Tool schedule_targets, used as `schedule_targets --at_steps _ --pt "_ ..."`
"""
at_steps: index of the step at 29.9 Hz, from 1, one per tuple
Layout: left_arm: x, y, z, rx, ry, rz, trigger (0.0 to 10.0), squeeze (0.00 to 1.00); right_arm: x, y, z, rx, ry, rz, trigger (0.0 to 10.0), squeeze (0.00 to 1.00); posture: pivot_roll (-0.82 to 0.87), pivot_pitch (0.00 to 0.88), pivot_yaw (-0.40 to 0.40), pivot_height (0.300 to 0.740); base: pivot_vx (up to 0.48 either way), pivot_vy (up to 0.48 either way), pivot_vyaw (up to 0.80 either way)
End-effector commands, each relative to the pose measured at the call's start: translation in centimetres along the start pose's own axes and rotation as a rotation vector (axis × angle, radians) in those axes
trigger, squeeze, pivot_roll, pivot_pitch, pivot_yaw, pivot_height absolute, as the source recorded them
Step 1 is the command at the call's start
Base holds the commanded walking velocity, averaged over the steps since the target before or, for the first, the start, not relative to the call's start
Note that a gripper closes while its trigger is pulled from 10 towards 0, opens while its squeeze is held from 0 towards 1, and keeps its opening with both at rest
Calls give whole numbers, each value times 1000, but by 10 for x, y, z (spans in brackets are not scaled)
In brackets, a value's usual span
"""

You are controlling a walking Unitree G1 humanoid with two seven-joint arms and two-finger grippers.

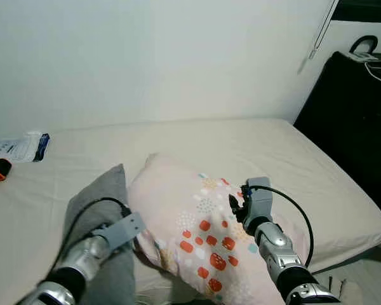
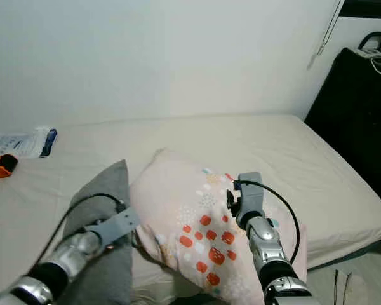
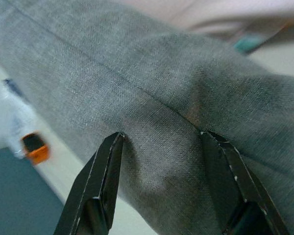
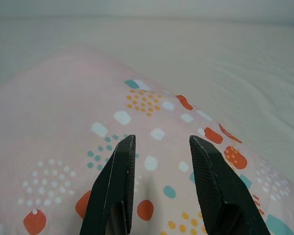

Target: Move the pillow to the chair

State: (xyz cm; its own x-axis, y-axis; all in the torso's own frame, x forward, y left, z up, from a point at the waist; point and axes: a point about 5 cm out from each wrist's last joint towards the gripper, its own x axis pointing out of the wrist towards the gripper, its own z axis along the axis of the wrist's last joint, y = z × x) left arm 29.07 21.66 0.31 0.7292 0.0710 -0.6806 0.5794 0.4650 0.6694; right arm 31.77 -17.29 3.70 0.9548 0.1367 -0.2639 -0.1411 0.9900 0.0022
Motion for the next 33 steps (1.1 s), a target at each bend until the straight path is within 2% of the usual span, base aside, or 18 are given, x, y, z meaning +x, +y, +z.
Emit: schedule_targets --at_steps 1,3,4,5,7,8,11,12,16,17,18,20,23,24,25,27,30,33 --pt "0 -1 -8 39 33 1 10000 0 0 -3 -1 11 14 -14 10000 0 -22 0 -74 740 0 0 0" --pt "-2 6 -21 56 73 25 10000 0 0 -3 -1 11 13 -16 10000 0 -22 0 -73 740 0 0 0" --pt "-4 14 -35 60 115 55 10000 0 0 -4 -1 11 13 -17 10000 0 -20 0 -74 740 0 0 0" --pt "-4 14 -35 60 115 55 10000 0 0 -4 -1 11 13 -17 10000 0 -20 0 -74 740 0 0 0" --pt "-13 35 -65 70 202 124 10000 0 0 -4 -1 11 14 -20 10000 0 -17 0 -76 740 0 0 0" --pt "-13 35 -65 70 202 124 10000 0 0 -4 -1 11 14 -20 10000 0 -17 0 -76 740 0 0 0" --pt "-26 59 -97 98 297 183 10000 0 1 -4 -1 9 16 -20 10000 0 -18 0 -77 740 0 0 0" --pt "-26 59 -97 98 297 183 10000 0 1 -4 -1 9 16 -20 10000 0 -18 0 -77 740 0 0 0" --pt "-50 88 -141 175 430 230 10000 0 0 -6 0 5 20 -23 10000 0 -16 0 -78 740 0 0 0" --pt "-50 88 -141 175 430 230 10000 0 0 -6 0 5 20 -23 10000 0 -16 0 -78 740 0 0 0" --pt "-57 97 -150 185 460 254 10000 0 0 -7 -1 4 21 -24 10000 0 -16 0 -79 740 0 0 0" --pt "-57 97 -150 185 460 254 10000 0 0 -7 -1 4 21 -24 10000 0 -16 0 -79 740 0 0 0" --pt "-80 132 -166 168 516 384 10000 0 0 -8 -1 4 21 -28 10000 0 -10 0 -75 740 0 0 0" --pt "-80 132 -166 168 516 384 10000 0 0 -8 -1 4 21 -28 10000 0 -10 0 -75 740 0 0 0" --pt "-84 140 -166 143 501 435 10000 0 0 -8 -1 6 21 -30 10000 0 -8 0 -76 740 0 0 0" --pt "-85 144 -165 126 487 467 10000 0 0 -8 -1 7 21 -31 10000 0 -8 0 -76 740 0 0 0" --pt "-79 147 -152 46 400 517 10000 0 1 -6 -1 10 22 -28 10000 0 -2 0 -81 740 0 0 0" --pt "-77 147 -148 16 378 525 10000 0 1 -4 -1 11 21 -26 10000 0 -2 0 -81 740 0 0 0"
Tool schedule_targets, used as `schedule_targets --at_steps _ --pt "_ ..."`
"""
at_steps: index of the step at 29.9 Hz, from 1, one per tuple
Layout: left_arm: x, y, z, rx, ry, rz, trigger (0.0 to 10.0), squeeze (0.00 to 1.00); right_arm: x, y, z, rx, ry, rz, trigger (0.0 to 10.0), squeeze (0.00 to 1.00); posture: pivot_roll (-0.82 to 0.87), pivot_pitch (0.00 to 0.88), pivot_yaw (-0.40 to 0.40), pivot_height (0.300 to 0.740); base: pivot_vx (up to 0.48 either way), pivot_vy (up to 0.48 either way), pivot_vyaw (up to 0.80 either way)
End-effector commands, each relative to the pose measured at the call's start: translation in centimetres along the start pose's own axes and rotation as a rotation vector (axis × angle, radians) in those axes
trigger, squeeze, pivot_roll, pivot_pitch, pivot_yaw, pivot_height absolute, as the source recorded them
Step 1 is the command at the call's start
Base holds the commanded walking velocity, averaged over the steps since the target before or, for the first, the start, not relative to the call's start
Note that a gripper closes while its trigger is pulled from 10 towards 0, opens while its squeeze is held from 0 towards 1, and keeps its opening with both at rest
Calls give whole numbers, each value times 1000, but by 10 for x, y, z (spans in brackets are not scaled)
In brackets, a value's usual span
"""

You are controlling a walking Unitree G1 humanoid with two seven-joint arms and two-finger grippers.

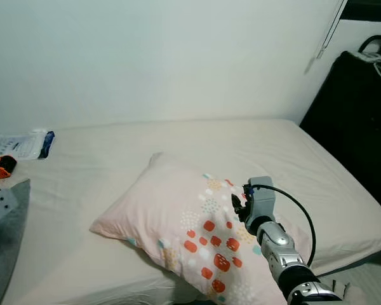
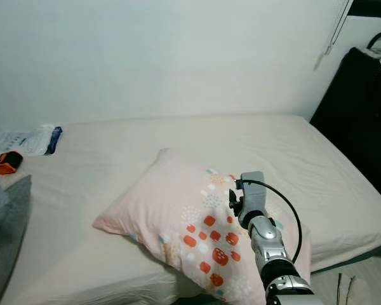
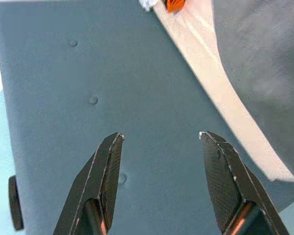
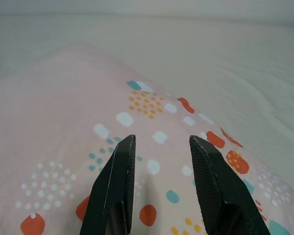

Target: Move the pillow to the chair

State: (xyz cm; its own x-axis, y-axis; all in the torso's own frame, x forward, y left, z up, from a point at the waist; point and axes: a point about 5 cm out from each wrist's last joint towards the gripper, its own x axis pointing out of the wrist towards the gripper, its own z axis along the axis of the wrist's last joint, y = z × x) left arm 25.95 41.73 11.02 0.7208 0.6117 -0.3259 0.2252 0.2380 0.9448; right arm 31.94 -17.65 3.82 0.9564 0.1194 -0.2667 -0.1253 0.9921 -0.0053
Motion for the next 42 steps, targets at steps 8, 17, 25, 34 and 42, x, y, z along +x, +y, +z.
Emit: schedule_targets --at_steps 8,17,25,34,42 --pt "1 -8 28 -328 -63 -38 10000 0 2 0 1 14 11 -4 10000 0 1 0 -85 740 0 0 0" --pt "-28 -67 127 -1103 -360 -349 10000 0 4 4 5 125 -20 2 10000 0 -4 0 -93 740 0 0 0" --pt "-71 -100 179 -1210 -493 -328 10000 0 2 8 0 102 -8 33 10000 0 -4 0 -105 740 0 0 0" --pt "-95 -125 197 -1147 -570 -487 10000 0 2 11 -2 114 -4 43 10000 0 6 0 -100 740 0 0 0" --pt "-99 -126 198 -1143 -551 -529 10000 0 2 7 1 130 -29 23 10000 0 7 0 -94 720 0 0 0"
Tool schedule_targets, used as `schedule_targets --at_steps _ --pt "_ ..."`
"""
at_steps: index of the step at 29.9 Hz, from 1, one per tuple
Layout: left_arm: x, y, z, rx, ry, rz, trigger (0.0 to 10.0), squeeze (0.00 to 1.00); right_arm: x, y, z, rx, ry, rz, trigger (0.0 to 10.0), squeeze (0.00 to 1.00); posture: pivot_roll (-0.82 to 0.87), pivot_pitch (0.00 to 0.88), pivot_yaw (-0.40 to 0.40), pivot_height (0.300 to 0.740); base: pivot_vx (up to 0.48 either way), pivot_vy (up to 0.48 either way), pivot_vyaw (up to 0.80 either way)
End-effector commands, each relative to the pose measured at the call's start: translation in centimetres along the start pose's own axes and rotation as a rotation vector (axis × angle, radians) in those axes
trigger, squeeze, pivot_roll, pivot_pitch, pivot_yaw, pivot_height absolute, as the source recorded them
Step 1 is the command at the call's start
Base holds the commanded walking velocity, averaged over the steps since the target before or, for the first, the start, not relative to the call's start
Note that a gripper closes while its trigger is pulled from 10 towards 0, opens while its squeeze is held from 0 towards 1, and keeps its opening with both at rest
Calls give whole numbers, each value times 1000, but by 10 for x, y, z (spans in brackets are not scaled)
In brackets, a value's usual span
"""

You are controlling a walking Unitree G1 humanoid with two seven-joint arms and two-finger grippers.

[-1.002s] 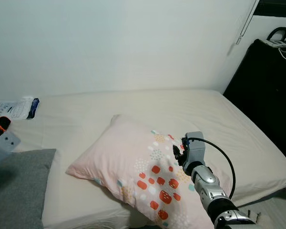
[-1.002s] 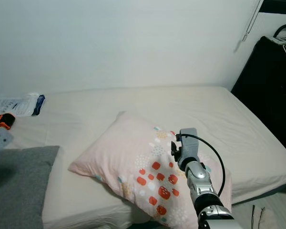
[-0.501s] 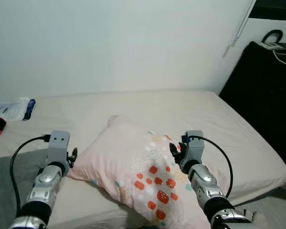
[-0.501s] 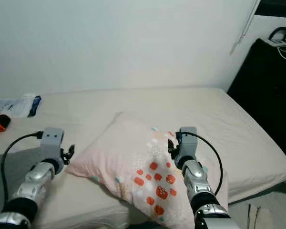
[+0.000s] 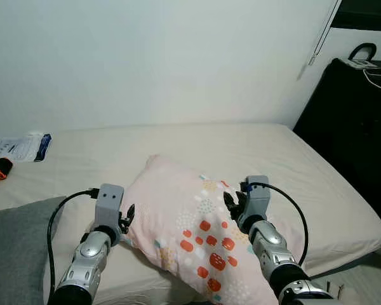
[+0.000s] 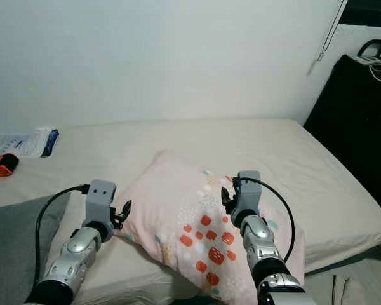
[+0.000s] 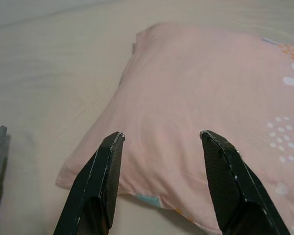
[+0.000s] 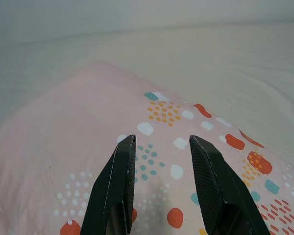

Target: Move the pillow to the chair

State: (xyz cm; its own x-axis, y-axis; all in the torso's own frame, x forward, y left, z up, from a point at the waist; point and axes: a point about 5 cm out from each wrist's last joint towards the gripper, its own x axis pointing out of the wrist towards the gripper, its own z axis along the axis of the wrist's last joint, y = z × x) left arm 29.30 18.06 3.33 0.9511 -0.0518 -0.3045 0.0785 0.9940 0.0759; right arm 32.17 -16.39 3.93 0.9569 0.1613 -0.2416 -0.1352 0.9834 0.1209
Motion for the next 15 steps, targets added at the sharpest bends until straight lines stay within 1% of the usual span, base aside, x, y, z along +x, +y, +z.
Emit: schedule_targets --at_steps 1,2,7,12,14,15 --pt "-2 -4 -4 -1 22 -8 10000 0 -2 -5 0 10 -7 -19 10000 0 7 0 -94 720 0 0 0" --pt "-3 -6 -5 0 33 -4 10000 0 -2 -6 0 9 -5 -17 10000 0 3 0 -94 710 0 0 0" --pt "-4 -10 -1 8 21 -16 10000 0 -1 -6 1 7 -9 -16 10000 0 7 0 -96 695 0 0 0" --pt "-5 -10 0 8 24 -15 10000 0 -1 -6 2 5 -11 -15 10000 0 6 0 -93 675 0 0 0" --pt "-5 -10 3 -5 15 5 10000 0 -1 -6 3 9 -20 -15 10000 0 8 0 -92 665 0 0 0" --pt "-5 -8 5 -37 13 35 10000 0 -1 -6 3 10 -22 -16 10000 0 11 0 -90 665 0 0 0"
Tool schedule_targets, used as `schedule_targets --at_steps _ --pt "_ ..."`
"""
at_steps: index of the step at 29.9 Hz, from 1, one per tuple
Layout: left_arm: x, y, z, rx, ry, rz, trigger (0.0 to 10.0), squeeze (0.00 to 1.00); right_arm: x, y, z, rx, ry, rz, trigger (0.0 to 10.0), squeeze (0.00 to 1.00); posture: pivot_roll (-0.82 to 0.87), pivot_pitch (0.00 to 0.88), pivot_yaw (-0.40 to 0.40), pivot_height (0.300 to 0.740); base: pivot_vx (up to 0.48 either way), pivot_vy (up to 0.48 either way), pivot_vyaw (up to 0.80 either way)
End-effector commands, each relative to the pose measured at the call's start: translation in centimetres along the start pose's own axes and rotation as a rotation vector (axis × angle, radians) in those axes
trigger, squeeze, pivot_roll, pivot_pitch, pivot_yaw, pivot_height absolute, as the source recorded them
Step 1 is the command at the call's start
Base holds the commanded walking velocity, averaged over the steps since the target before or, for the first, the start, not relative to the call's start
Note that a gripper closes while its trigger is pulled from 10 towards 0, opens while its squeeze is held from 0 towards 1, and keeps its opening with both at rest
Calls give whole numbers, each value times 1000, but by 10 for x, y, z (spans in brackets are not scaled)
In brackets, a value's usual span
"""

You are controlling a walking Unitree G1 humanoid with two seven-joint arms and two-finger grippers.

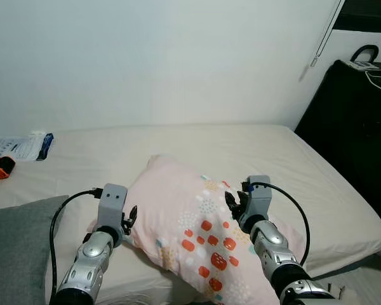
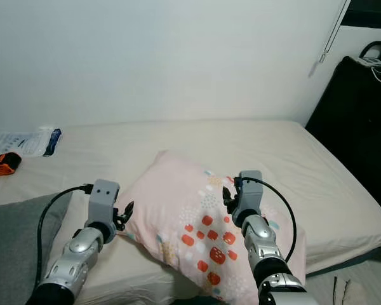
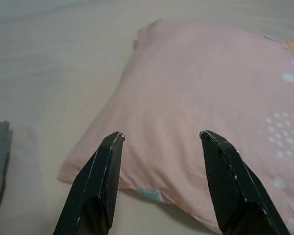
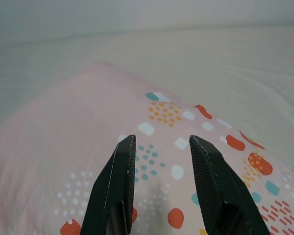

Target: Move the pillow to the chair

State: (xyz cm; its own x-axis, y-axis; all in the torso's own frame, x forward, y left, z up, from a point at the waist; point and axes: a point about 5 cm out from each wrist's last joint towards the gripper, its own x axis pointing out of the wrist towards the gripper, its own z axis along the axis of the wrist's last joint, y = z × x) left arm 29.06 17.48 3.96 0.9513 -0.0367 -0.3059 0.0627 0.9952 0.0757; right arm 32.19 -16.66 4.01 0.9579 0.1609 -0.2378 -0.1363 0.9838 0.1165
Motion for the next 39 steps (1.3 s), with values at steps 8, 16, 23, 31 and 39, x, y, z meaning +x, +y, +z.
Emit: schedule_targets --at_steps 8,16,23,31,39 --pt "0 0 0 -41 28 53 10000 0 -1 -2 0 18 -5 -12 10000 0 13 0 -83 665 0 0 0" --pt "0 2 3 -29 10 64 10000 0 -2 0 -4 29 -4 -16 10000 0 17 0 -75 645 0 0 0" --pt "1 0 9 -13 8 45 10000 0 -1 2 -3 28 -11 -26 10000 0 22 0 -66 645 0 0 0" --pt "1 0 11 4 25 36 10000 0 -2 4 -5 52 -15 -14 10000 0 25 0 -60 640 0 0 0" --pt "0 1 10 12 37 37 10000 0 -3 3 -6 47 -11 -30 10000 0 26 0 -52 615 0 0 0"
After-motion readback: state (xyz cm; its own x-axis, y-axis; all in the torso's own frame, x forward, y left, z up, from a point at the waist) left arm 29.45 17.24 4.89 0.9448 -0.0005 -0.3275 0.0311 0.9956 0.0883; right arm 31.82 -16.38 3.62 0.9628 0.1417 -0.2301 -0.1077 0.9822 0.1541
